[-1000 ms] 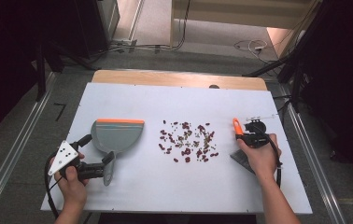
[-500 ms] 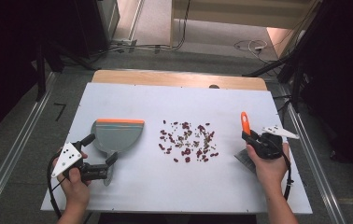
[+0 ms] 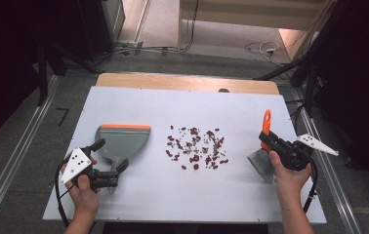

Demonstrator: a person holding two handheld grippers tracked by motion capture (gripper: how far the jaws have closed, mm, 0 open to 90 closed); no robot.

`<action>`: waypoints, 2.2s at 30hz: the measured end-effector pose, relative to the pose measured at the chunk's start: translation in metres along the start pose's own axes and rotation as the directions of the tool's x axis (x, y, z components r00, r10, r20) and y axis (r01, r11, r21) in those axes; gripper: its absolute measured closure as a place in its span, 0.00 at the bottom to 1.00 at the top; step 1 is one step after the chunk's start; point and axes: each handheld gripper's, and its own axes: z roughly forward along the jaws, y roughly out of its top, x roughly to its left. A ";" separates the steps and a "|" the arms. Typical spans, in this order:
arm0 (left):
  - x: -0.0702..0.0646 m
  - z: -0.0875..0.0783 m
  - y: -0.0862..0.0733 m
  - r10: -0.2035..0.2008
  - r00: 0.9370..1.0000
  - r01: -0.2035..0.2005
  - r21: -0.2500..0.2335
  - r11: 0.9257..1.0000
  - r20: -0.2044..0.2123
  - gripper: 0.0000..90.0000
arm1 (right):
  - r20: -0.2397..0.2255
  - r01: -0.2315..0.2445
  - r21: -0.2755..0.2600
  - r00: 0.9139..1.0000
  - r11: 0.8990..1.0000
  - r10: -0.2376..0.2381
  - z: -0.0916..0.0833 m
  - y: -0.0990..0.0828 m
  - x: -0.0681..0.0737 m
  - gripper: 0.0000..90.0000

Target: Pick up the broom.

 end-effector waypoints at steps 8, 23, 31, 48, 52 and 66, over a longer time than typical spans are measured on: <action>-0.014 0.006 0.005 0.026 0.999 -0.026 -0.002 1.000 0.025 0.00 | -0.080 -0.004 -0.094 0.997 0.996 -0.004 -0.010 0.014 0.012 0.75; -0.071 0.031 0.038 0.071 0.981 -0.064 -0.040 0.997 0.180 0.00 | -0.218 0.053 -0.178 0.972 0.983 -0.092 -0.008 0.042 0.078 0.75; -0.105 0.048 0.052 0.032 0.965 -0.022 -0.044 0.999 0.261 0.04 | -0.257 0.067 -0.174 0.960 0.982 -0.111 -0.004 0.042 0.113 0.75; -0.157 0.082 0.064 -0.068 0.935 0.048 0.065 0.997 0.348 0.27 | -0.319 0.090 -0.162 0.938 0.983 -0.138 0.006 0.023 0.168 0.74; -0.163 0.083 0.064 -0.078 0.936 0.059 0.066 0.996 0.344 0.33 | -0.336 0.101 -0.163 0.929 0.981 -0.152 0.008 0.019 0.179 0.74; -0.156 0.076 0.063 -0.096 0.947 0.080 0.063 0.995 0.307 0.92 | -0.323 0.097 -0.175 0.934 0.980 -0.151 0.008 0.012 0.188 0.74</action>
